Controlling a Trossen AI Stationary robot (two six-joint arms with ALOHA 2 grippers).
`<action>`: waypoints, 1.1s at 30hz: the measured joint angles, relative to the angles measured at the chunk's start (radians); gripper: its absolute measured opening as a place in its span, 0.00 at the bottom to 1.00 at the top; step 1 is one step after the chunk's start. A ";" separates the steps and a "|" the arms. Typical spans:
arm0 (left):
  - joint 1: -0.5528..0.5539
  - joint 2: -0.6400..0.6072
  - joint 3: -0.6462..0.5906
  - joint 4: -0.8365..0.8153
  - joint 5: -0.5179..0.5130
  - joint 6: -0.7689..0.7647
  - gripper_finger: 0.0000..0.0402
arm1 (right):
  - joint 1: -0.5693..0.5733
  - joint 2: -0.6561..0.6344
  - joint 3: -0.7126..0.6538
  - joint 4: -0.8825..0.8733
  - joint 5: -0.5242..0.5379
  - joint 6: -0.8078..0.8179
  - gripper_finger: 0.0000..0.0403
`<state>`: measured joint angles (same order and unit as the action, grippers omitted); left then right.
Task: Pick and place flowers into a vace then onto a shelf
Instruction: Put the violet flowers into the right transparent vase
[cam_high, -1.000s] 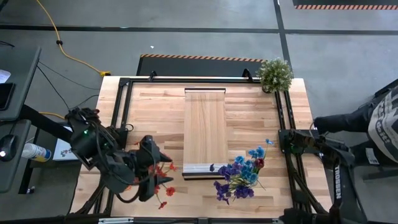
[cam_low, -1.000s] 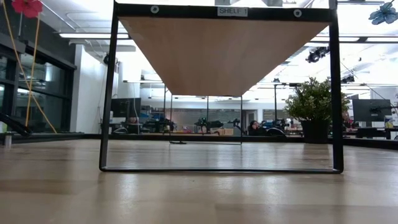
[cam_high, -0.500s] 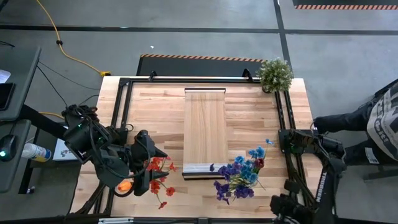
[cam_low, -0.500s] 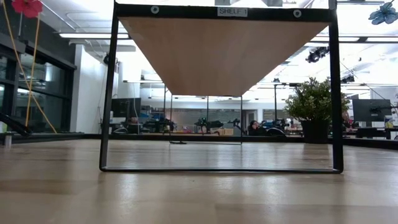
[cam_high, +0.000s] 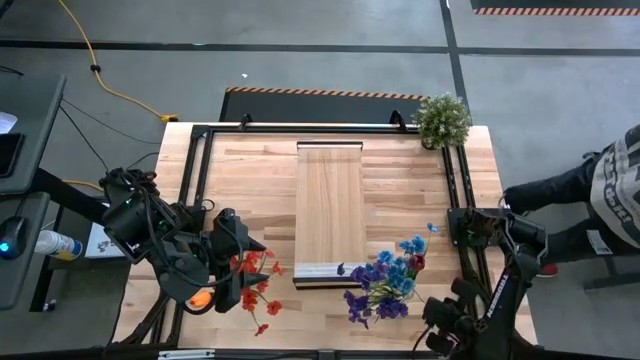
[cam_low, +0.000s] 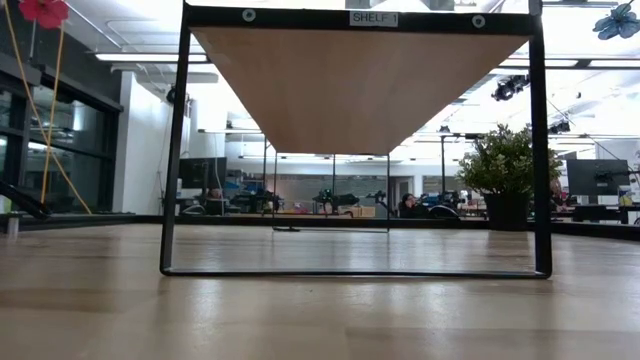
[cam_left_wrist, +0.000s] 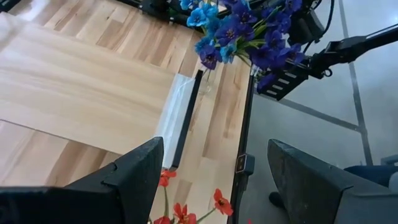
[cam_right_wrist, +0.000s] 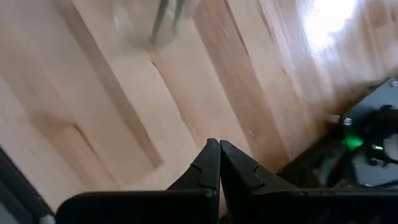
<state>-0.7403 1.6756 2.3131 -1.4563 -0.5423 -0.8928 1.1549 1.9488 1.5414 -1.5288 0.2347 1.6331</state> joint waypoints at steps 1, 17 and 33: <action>0.000 0.000 0.000 -0.005 0.002 -0.002 0.80 | 0.005 0.000 0.000 0.009 0.012 0.013 0.00; 0.000 0.001 0.000 -0.020 0.004 -0.003 0.80 | 0.110 0.000 0.000 0.030 -0.095 0.192 0.00; 0.000 0.001 0.000 -0.020 0.039 0.005 0.80 | 0.038 0.000 0.110 0.104 0.189 0.041 0.00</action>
<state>-0.7399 1.6764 2.3131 -1.4765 -0.5030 -0.8883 1.1927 1.9488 1.6516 -1.4249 0.4233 1.6738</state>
